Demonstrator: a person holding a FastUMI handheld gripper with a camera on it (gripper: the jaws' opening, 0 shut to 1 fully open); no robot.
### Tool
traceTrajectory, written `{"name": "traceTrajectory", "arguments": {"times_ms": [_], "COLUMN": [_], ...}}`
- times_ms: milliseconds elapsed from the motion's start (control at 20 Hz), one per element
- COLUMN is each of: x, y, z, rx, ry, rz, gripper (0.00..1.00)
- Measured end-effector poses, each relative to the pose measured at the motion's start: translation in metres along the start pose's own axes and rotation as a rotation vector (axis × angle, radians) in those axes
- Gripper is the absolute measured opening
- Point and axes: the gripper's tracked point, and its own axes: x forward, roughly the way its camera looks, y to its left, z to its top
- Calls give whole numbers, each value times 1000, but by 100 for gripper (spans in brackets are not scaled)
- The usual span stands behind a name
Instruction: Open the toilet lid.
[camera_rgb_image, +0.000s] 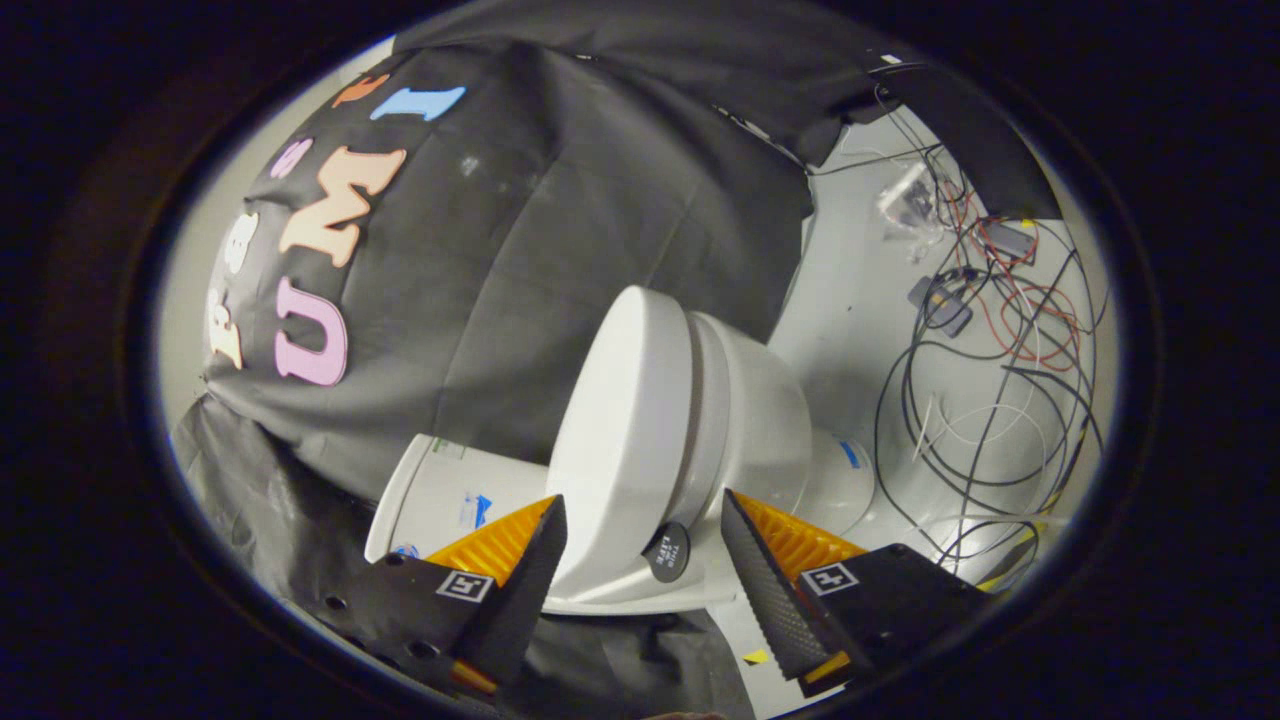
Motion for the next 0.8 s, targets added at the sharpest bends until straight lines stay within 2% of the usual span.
{"name": "traceTrajectory", "arguments": {"times_ms": [50, 250, 450, 500, 700, 800], "x": [5, 17, 19, 20, 24, 17], "y": [-3, -11, -14, -10, -7, -21], "z": [-2, -29, -32, -31, -31, -30], "rx": [19, 76, 13, 31, 107, 121], "ry": [17, 109, 135, 129, 131, 117], "rz": [-4, -16, -50, -40, -79, -141], "gripper": [96, 76, 77, 77, 43, 27]}}
